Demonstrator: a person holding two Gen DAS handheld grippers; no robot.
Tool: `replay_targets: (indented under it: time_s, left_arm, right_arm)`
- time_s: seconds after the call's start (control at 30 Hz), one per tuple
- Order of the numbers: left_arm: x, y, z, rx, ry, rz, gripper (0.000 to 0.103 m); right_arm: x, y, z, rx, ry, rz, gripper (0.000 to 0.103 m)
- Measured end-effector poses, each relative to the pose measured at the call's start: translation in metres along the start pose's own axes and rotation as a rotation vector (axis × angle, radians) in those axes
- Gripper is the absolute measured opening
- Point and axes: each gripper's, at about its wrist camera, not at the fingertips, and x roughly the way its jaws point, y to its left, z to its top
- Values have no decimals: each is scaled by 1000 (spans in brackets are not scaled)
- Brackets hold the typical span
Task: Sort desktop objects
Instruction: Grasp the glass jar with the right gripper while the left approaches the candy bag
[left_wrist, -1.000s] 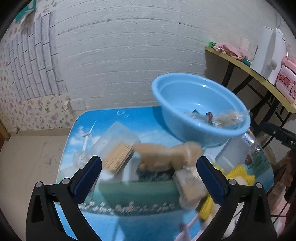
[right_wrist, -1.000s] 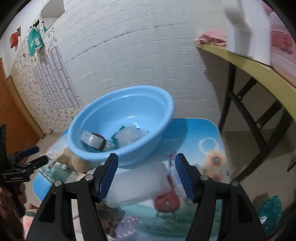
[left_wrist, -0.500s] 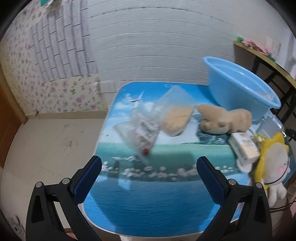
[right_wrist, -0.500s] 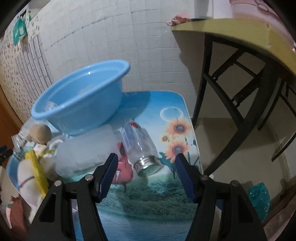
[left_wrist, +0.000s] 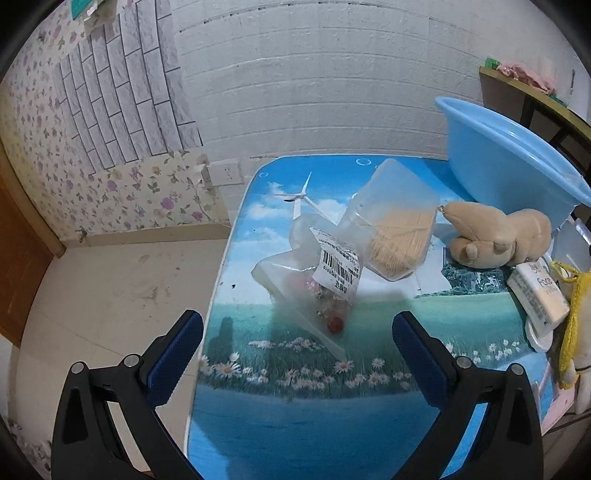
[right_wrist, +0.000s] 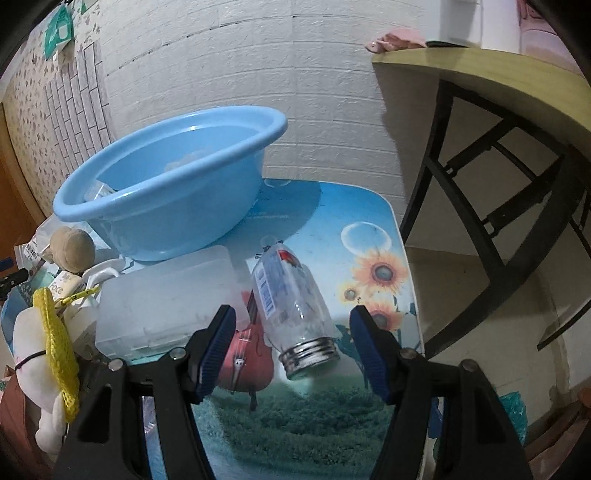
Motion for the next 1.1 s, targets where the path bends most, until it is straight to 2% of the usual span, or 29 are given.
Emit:
replay_targets:
  time_s: [0.13,0.3,0.4,0.47,0.5,0.53,0.57,0.6,0.63,0.87,0.97,1.03,1.1]
  left_arm:
    - [7,2,0,-5,12,-13,102]
    - [21,3,3,1,34,-26,102]
    - [25,5,6,-15,44,-74,102]
    - [26,5,7,-13,47,-91,95]
    - [25,5,7,-9,38,-110,82]
    - [23,4,8,-5,31,-116,63]
    - [21,3,9,3,24,-119,53]
    - [20,2,10,5,25,-130,36]
    - [19,2,10,4,28,-145,32]
    - [11,-2,5,14,23,-162,26]
    - [6,-1,3,8,23,-168,26]
    - [3,-1,2,8,22,-168,26]
    - [-2,-2,0,9,19,-168,26]
  right_arm:
    - [-13,-10,-4,19,-17,33,64]
    - [-13,-16,-20,-5,26,4,64]
    - [-8,-16,-29,-5,52,-1,64]
    - [-5,-16,-30,-8,58,-5,64]
    - [-4,-15,-30,-12,56,-7,64]
    - [-3,-15,-31,-15,54,-10,64]
    - [-3,-15,-31,-15,53,-12,64]
    - [-2,-15,-30,-11,52,-11,64]
    - [-2,-16,-30,-5,48,-7,64]
    - [-4,-7,-14,-35,-20,10,64]
    - [4,-4,-7,-36,-16,29,63]
    - [9,-4,-6,-22,-3,43,37]
    - [11,-5,-6,-4,17,68,37]
